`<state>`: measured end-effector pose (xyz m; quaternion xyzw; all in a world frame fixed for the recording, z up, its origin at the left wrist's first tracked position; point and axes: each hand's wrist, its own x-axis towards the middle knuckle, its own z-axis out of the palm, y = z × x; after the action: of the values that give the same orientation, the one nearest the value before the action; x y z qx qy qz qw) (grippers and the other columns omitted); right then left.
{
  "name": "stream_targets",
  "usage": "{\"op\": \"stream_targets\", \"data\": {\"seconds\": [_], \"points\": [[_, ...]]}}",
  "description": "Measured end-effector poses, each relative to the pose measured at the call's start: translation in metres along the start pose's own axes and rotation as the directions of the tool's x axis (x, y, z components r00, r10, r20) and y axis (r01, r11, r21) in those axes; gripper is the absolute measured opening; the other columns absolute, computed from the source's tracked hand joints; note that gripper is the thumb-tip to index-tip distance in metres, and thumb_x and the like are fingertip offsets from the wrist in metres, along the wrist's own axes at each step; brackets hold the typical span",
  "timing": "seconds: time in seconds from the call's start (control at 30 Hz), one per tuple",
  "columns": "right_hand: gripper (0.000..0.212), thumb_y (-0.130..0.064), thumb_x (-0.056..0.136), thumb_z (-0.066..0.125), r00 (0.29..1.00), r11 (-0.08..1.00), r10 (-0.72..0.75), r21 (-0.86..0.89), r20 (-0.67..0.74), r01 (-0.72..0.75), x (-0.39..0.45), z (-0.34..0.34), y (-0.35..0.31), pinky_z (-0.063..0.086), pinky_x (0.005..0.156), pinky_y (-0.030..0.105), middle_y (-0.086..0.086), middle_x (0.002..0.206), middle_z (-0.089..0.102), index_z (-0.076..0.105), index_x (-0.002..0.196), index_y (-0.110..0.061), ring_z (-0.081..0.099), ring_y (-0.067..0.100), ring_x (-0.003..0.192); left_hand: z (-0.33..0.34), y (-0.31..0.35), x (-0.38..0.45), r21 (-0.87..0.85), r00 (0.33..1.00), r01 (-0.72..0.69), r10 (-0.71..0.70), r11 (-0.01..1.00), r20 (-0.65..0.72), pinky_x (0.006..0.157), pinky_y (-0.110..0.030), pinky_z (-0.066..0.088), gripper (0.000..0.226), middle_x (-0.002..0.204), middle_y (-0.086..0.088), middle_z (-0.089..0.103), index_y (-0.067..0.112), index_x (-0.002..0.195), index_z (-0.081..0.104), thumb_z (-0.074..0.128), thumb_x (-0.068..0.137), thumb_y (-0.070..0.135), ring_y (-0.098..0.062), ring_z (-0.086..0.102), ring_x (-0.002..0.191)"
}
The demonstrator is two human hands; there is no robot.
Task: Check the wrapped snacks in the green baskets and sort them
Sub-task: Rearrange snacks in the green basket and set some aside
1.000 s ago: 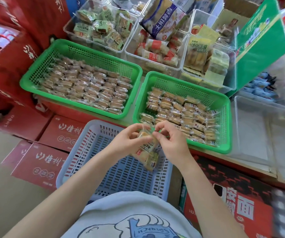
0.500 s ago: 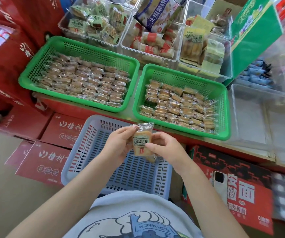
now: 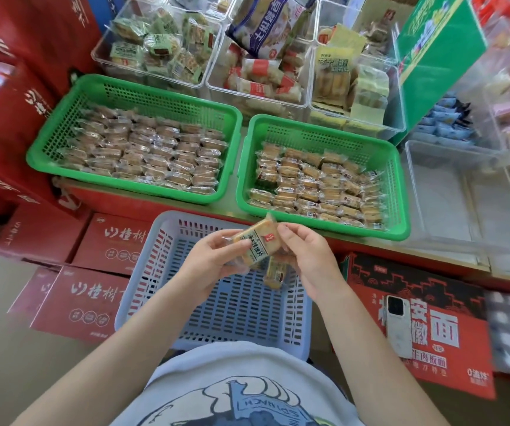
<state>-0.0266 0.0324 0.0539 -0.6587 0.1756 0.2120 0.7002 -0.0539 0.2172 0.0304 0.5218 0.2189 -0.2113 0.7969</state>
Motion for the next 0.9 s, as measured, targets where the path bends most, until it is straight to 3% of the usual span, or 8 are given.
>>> {"op": "stream_targets", "data": {"seconds": [0.1,0.17,0.27,0.33,0.47,0.67,0.83,0.9], "points": [[0.008,-0.017,0.097,0.065,0.989,0.969,-0.127,-0.221,-0.070,0.109,0.002,-0.001,0.001,0.058,0.069,0.032,0.002,0.089,0.075,0.072,0.100,-0.013,0.069,0.017,0.082,-0.004,0.000,0.001,0.017,1.000,-0.013,0.013,1.000,-0.005,0.068,-0.031,0.061,0.050,0.105,-0.019,0.073,0.007,0.114,0.068,0.081,0.069,0.023,-0.029,0.074,0.092],[0.008,-0.019,0.097,0.063,0.962,0.864,-0.256,-0.469,-0.095,0.184,0.005,-0.001,0.002,0.058,0.073,0.035,-0.001,0.086,0.072,0.070,0.093,-0.017,0.068,0.017,0.082,-0.006,0.000,0.003,0.047,1.000,0.011,-0.012,0.999,0.019,0.070,-0.033,0.062,0.050,0.104,-0.019,0.073,0.006,0.114,0.065,0.082,0.069,0.020,-0.030,0.074,0.090],[0.013,-0.022,0.101,0.056,0.940,0.754,-0.336,-0.614,-0.053,0.235,0.006,0.001,-0.002,0.053,0.071,0.033,-0.008,0.082,0.065,0.062,0.089,-0.024,0.062,0.012,0.079,-0.006,0.004,0.005,0.152,0.988,0.047,-0.069,0.987,0.141,0.078,-0.037,0.063,0.047,0.105,-0.015,0.075,0.007,0.118,0.059,0.080,0.077,0.011,-0.028,0.074,0.093],[0.014,-0.019,0.101,0.056,0.929,0.694,-0.369,-0.656,0.031,0.297,0.006,0.003,-0.006,0.046,0.071,0.023,-0.011,0.083,0.061,0.061,0.089,-0.024,0.058,0.004,0.079,-0.005,0.009,0.008,0.258,0.976,0.012,-0.067,0.966,0.205,0.081,-0.037,0.061,0.047,0.104,-0.008,0.077,0.017,0.121,0.059,0.079,0.078,0.019,-0.025,0.074,0.095],[0.011,-0.010,0.096,0.063,0.890,0.610,-0.421,-0.670,0.177,0.422,0.009,0.008,-0.014,0.040,0.072,0.008,-0.014,0.086,0.058,0.068,0.090,-0.017,0.053,-0.008,0.085,0.002,0.018,0.019,0.198,0.986,-0.027,-0.007,0.980,0.169,0.083,-0.046,0.053,0.030,0.097,-0.009,0.075,0.021,0.102,0.074,0.081,0.079,0.038,-0.029,0.069,0.089],[0.010,-0.020,0.094,0.068,0.912,0.661,-0.393,-0.652,0.120,0.371,0.028,0.003,-0.021,0.048,0.071,0.025,-0.007,0.083,0.063,0.069,0.086,-0.024,0.057,0.005,0.076,0.005,0.028,0.039,0.123,0.997,-0.011,0.002,0.992,0.077,0.078,-0.038,0.057,0.014,0.090,-0.013,0.075,0.011,0.079,0.076,0.080,0.074,0.024,-0.025,0.072,0.084],[0.008,-0.030,0.088,0.075,0.960,0.726,-0.221,-0.629,0.169,0.278,0.050,-0.010,-0.036,0.041,0.062,0.014,-0.005,0.085,0.058,0.070,0.092,-0.024,0.049,0.001,0.065,0.002,0.035,0.059,0.094,1.000,-0.024,0.023,0.995,0.012,0.071,-0.035,0.062,0.027,0.083,-0.014,0.075,0.002,0.086,0.072,0.077,0.072,0.024,-0.025,0.072,0.078],[0.010,-0.025,0.088,0.076,0.971,0.730,-0.153,-0.640,0.186,0.238,0.062,-0.011,-0.040,0.048,0.061,0.021,-0.003,0.080,0.065,0.071,0.084,-0.018,0.055,0.002,0.063,0.004,0.038,0.068,0.119,0.999,-0.032,0.035,0.992,-0.023,0.063,-0.032,0.059,0.029,0.079,-0.014,0.073,0.003,0.084,0.070,0.079,0.069,0.026,-0.027,0.069,0.074]]}}
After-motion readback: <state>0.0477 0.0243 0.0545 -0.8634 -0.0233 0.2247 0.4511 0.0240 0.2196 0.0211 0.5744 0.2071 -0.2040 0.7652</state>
